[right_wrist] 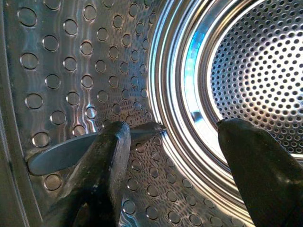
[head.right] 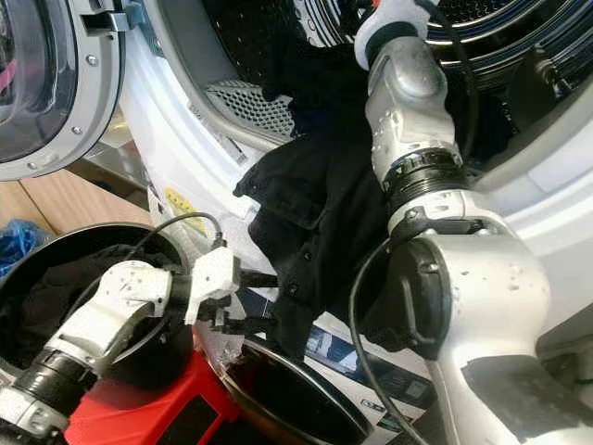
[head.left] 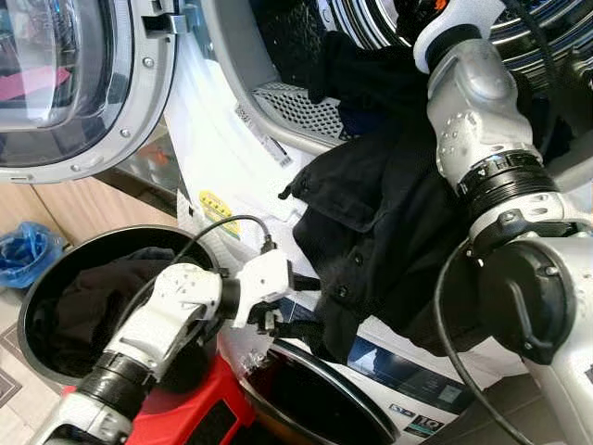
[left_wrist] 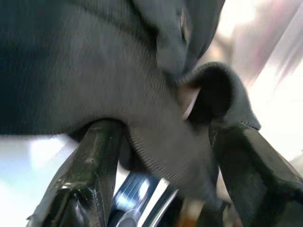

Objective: Clothes washing

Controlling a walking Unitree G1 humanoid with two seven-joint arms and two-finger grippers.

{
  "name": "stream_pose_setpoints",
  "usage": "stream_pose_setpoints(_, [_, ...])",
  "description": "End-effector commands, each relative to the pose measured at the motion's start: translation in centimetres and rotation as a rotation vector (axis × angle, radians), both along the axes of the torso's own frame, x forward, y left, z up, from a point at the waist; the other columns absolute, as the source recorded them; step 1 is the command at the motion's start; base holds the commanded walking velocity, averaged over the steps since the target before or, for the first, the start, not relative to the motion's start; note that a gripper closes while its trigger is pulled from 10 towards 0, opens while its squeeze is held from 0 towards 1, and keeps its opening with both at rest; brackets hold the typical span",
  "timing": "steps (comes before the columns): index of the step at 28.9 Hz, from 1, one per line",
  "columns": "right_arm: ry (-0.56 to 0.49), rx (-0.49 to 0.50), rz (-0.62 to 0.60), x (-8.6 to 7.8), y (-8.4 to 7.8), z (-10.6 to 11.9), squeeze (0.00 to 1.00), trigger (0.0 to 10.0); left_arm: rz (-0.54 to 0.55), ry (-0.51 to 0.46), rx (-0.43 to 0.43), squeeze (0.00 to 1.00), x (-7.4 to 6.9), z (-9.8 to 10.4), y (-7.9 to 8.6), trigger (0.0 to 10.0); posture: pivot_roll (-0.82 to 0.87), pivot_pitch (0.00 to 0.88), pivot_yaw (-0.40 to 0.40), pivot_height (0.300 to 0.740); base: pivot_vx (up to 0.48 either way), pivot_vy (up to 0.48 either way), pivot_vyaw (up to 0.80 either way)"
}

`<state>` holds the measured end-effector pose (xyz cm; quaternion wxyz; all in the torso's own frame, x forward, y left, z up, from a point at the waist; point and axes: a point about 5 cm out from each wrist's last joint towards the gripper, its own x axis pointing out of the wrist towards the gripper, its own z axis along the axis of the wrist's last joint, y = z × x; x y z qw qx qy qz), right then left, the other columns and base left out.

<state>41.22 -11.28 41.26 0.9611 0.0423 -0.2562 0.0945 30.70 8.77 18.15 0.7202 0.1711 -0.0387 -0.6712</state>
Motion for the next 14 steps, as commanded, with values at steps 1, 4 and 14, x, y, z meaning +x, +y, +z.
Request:
stream_pose_setpoints(1, [-0.012, 0.011, 0.002, 0.0, -0.1, -0.1, 0.00, 10.0, -0.044, -0.014, -0.042, 0.00, -0.1, 1.3, -0.6, 10.0, 0.13, 0.114, -0.058, 0.740, 0.000, 0.000, 0.00])
stream_pose_setpoints(4, [-0.011, 0.008, 0.010, 0.0, 0.1, -0.4, 0.00, 10.0, -0.066, -0.014, -0.071, 0.00, -0.1, 2.0, -0.9, 10.0, 0.12, 0.113, -0.058, 0.740, 0.000, 0.000, 0.00])
stream_pose_setpoints(14, [-0.007, 0.013, 0.032, 0.0, 0.6, -1.1, 0.00, 10.0, -0.057, -0.098, -0.189, 0.00, 1.0, 5.4, -0.9, 10.0, 0.13, 0.106, -0.055, 0.740, 0.000, 0.000, 0.00])
